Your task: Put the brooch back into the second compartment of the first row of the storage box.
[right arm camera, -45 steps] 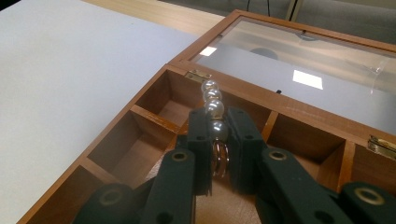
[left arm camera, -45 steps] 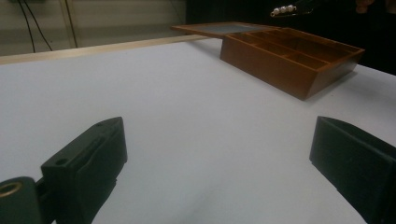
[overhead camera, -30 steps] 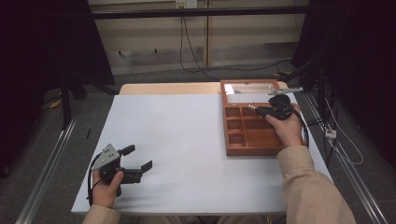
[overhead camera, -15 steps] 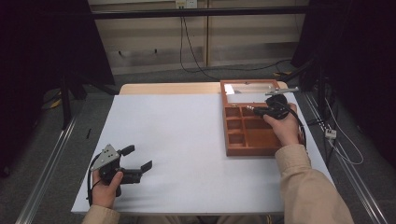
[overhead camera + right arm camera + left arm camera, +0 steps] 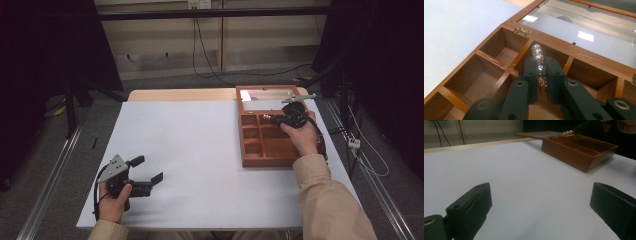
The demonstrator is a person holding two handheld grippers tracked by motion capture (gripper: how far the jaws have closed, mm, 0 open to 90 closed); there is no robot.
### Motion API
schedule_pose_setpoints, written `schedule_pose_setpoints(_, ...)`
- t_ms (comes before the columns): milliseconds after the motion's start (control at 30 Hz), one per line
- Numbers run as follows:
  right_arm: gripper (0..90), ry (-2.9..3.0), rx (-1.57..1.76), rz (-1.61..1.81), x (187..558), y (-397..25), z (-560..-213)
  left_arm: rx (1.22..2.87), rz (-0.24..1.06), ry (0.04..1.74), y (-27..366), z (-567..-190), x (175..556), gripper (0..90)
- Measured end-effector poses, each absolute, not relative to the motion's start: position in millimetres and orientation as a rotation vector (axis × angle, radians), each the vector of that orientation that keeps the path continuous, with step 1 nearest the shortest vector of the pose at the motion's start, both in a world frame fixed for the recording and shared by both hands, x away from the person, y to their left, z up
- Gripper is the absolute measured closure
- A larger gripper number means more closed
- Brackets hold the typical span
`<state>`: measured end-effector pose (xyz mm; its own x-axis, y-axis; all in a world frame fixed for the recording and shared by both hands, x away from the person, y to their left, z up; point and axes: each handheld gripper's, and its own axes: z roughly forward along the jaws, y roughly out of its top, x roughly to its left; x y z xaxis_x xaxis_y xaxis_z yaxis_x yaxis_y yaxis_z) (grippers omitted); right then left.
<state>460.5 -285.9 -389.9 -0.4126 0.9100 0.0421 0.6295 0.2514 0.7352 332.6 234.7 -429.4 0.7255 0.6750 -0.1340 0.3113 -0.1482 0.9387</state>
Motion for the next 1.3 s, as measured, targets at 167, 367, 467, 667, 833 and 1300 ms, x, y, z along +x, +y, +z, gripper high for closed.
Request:
schedule_pose_setpoints(167,81.5,2.146,1.401,0.966,463.2,-283.6,-391.4,1.744,0.382,0.785,234.9,-429.3,332.5,4.0)
schedule_pose_setpoints(367,81.5,2.148,1.4,0.955,465.2,-283.2,-392.9,1.747,0.378,0.786,234.1,-429.8,332.3,4.0)
schedule_pose_setpoints(467,81.4,2.147,1.398,0.947,466.7,-283.5,-394.5,1.749,0.378,0.783,233.7,-429.7,332.2,4.0)
schedule_pose_setpoints(667,81.4,2.152,1.403,0.937,469.2,-283.3,-397.6,1.744,0.376,0.785,234.0,-429.7,332.2,4.2)
schedule_pose_setpoints(833,81.4,2.15,1.404,0.935,470.5,-283.9,-399.3,1.75,0.375,0.783,233.6,-430.0,332.3,4.2)
schedule_pose_setpoints(1300,81.4,2.151,1.403,0.928,472.4,-281.7,-401.5,1.752,0.37,0.782,232.3,-431.0,332.3,4.1)
